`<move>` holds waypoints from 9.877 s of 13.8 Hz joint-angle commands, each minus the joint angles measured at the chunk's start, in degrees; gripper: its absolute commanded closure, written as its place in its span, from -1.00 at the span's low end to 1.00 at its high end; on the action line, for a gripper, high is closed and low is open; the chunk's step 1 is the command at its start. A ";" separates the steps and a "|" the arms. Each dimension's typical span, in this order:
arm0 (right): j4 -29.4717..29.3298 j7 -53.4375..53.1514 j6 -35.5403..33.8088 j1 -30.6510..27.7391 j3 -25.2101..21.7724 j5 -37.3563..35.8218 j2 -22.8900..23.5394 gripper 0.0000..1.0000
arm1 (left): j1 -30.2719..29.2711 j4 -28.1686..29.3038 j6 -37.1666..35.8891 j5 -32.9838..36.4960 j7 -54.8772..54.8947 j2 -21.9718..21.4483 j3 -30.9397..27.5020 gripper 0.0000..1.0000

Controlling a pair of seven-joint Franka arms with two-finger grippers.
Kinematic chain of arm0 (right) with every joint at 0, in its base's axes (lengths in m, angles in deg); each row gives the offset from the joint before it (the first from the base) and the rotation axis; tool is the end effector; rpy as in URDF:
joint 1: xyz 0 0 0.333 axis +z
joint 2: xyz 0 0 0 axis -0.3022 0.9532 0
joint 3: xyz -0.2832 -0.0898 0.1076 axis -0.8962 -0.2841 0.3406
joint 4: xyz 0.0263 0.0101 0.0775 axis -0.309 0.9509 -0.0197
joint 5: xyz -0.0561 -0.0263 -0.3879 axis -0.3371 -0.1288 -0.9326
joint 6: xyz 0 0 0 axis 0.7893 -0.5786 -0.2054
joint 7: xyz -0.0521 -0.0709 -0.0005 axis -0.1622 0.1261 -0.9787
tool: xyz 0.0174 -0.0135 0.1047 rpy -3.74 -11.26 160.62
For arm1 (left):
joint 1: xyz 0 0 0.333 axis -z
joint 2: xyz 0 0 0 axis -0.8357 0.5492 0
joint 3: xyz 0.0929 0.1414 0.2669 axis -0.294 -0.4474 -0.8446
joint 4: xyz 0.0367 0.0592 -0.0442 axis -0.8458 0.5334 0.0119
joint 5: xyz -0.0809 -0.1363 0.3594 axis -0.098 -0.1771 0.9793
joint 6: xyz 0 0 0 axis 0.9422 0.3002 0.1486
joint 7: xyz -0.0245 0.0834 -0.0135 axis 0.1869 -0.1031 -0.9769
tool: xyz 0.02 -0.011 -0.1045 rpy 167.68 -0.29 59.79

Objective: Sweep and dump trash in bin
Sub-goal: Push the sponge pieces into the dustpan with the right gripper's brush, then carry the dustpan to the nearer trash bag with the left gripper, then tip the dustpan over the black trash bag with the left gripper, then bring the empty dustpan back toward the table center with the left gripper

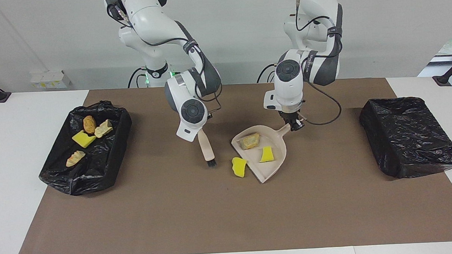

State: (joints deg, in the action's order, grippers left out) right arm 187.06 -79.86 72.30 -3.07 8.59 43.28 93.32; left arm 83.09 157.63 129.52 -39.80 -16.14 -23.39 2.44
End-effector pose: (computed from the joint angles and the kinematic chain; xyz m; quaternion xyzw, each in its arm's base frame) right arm 0.5377 0.2456 0.3276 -0.9505 -0.1393 0.2777 0.0067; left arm 0.5089 -0.2516 0.3753 -0.8434 0.5239 0.0889 0.0790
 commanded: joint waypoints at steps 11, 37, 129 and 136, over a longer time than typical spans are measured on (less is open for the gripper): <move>-2.90 -8.90 1.48 1.57 0.40 5.44 3.30 1.00 | 0.49 -1.20 -5.47 4.86 0.00 0.51 0.50 1.00; -12.84 -1.79 -6.16 2.28 2.86 1.49 7.36 1.00 | -2.04 -1.99 2.44 4.78 13.96 2.98 0.59 1.00; -13.71 14.06 -4.85 -15.04 -14.80 -6.43 -18.57 -1.00 | 0.04 -10.50 -5.38 -3.73 -25.25 -0.11 0.32 1.00; -9.87 5.34 -6.26 -16.54 -13.40 -5.99 -26.91 -1.00 | 8.13 -12.89 1.47 -10.42 -53.52 4.91 0.32 1.00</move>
State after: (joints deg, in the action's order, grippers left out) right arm 173.09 -72.78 65.84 -19.52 -5.91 37.12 69.82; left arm 88.45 146.11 129.81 -48.45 -65.96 -19.50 3.93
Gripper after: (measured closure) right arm 0.000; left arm 0.678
